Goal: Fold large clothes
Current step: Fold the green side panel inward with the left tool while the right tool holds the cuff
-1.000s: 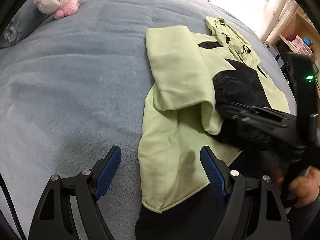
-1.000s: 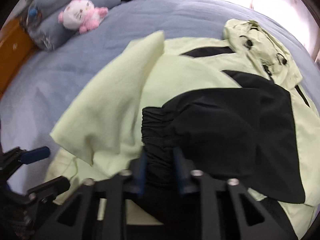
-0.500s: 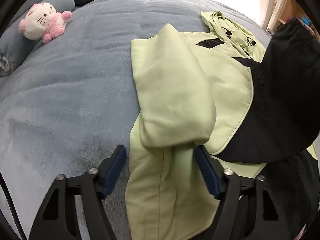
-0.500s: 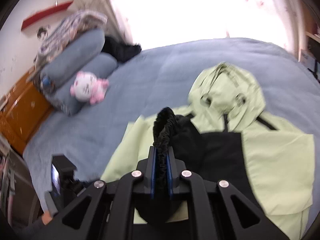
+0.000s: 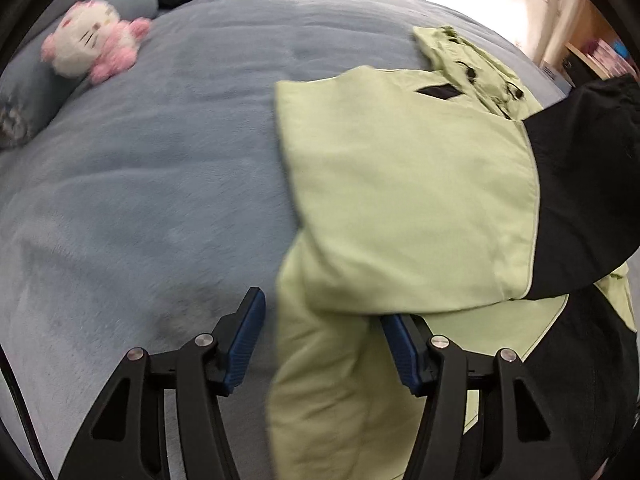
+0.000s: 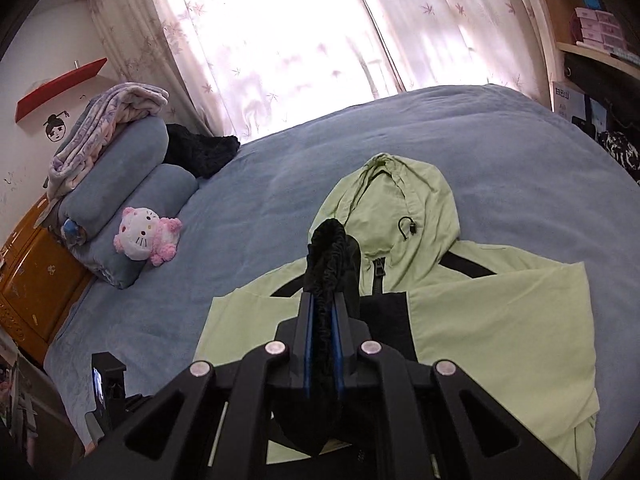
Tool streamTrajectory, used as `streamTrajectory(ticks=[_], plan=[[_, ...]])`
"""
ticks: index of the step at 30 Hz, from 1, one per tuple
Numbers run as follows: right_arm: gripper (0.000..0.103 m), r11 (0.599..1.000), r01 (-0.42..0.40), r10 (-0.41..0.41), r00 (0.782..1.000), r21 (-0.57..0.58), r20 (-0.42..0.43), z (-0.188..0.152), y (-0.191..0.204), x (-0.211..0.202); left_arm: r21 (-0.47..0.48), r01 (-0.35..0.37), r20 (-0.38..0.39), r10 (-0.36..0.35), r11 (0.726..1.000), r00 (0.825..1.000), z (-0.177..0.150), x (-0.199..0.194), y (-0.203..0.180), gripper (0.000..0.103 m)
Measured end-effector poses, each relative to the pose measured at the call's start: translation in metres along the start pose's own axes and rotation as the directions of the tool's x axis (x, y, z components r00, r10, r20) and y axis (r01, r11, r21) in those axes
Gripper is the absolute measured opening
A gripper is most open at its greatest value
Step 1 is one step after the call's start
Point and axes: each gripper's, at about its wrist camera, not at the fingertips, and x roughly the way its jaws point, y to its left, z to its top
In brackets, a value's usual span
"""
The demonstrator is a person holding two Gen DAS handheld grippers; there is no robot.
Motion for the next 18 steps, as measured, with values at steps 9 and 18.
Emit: streamTrajectory(ticks=[9, 18], plan=[[0.006, 0.999, 0.019, -0.020, 0.998, 0.032, 0.052, 0.004, -0.036, -0.011, -0.115, -0.039, 0.069, 0.047, 0.993, 0.997, 0.011, -0.011, 0.005, 0.011], [0.009, 0.966, 0.164, -0.114, 0.964, 0.200, -0.239, -0.079, -0.145, 0.055, -0.048, -0.039, 0.025, 0.040, 0.998, 0.999, 0.003, 0.009, 0.001, 0.021]])
